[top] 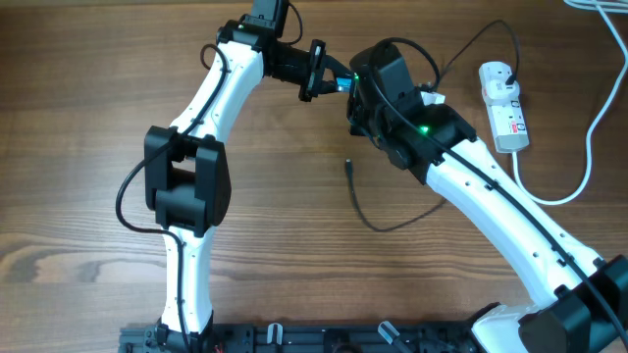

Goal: Plug charger to phone and switch on socket

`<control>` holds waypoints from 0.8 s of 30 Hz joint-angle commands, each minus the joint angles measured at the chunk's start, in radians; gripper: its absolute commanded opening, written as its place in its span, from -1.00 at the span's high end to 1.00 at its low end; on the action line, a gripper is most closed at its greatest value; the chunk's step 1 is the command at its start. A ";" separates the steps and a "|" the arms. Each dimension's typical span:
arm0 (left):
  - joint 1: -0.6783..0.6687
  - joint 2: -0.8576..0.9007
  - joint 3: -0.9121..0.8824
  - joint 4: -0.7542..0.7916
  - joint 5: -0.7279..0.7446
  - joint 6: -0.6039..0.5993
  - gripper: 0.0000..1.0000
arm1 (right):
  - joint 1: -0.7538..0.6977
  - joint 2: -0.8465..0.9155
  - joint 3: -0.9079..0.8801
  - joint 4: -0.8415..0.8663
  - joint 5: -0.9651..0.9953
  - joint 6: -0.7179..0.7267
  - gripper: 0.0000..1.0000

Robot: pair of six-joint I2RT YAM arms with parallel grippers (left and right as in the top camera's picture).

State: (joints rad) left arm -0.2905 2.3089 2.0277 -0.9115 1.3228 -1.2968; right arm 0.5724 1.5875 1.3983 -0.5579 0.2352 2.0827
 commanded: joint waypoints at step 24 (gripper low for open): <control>0.013 -0.039 0.000 0.074 0.033 -0.016 0.92 | 0.002 -0.079 0.017 0.049 -0.029 -0.245 -0.13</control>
State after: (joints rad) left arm -0.2878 2.3058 2.0277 -0.8707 1.3258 -1.3010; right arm 0.5705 1.5696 1.3983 -0.5148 0.2047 1.9522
